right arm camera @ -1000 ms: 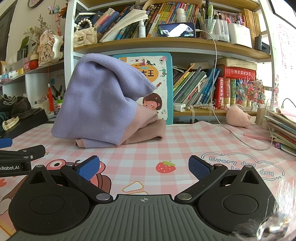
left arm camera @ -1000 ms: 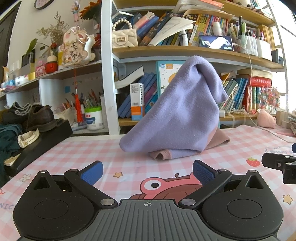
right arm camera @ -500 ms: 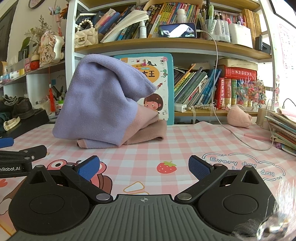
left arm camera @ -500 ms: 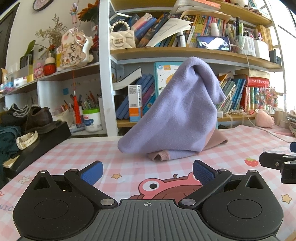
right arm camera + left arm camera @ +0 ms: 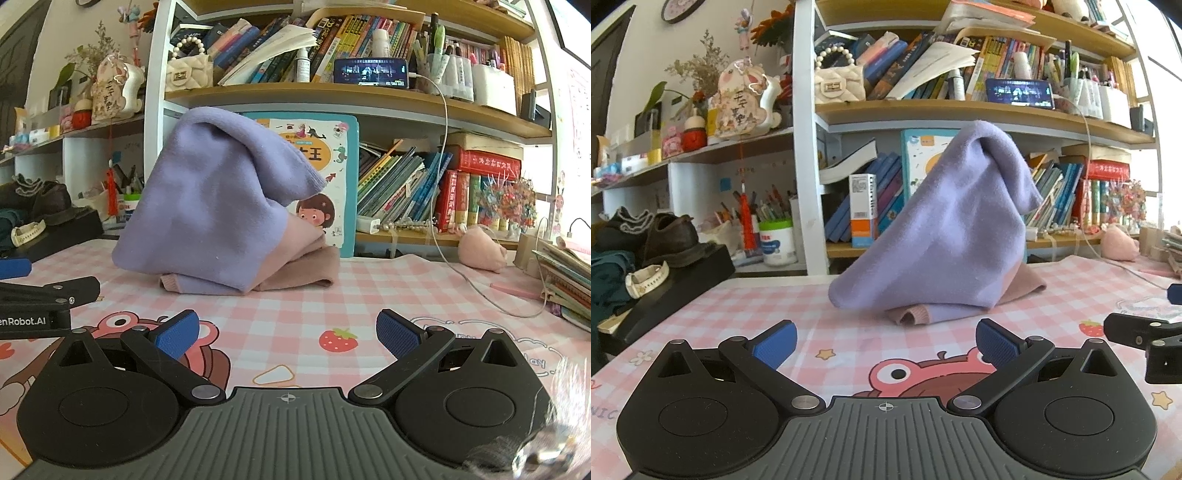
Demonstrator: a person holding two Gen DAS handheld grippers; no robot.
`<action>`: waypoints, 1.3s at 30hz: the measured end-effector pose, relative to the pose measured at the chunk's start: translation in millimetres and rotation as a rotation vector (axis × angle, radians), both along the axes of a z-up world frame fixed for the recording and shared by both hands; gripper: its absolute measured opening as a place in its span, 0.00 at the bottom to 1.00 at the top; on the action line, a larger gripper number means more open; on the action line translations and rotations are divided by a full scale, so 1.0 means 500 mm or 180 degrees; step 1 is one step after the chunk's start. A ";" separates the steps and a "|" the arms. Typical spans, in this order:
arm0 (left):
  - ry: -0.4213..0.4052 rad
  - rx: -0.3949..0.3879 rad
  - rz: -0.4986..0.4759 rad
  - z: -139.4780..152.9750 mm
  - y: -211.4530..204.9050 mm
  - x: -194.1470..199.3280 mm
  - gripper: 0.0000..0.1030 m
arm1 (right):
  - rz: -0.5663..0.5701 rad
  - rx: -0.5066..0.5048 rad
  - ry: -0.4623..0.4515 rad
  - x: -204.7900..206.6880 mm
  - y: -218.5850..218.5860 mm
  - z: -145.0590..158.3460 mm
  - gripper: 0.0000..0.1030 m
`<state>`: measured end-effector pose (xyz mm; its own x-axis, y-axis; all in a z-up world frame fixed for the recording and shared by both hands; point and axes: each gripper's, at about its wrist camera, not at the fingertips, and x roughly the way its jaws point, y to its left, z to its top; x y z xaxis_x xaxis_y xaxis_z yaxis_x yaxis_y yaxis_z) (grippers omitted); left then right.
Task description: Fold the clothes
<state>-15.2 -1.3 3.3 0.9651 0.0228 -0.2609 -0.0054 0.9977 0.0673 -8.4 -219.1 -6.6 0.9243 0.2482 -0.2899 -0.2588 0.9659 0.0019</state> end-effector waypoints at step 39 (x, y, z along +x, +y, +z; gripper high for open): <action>0.0212 -0.0069 -0.0266 -0.004 0.001 0.017 1.00 | -0.0134 0.0020 0.0191 0.019 -0.005 -0.005 1.00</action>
<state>-6.6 -0.7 1.1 0.9439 -0.0634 -0.3241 0.0817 0.9957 0.0432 1.1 -221.7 -9.3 0.9150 0.2115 -0.3436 -0.2172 0.9759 0.0222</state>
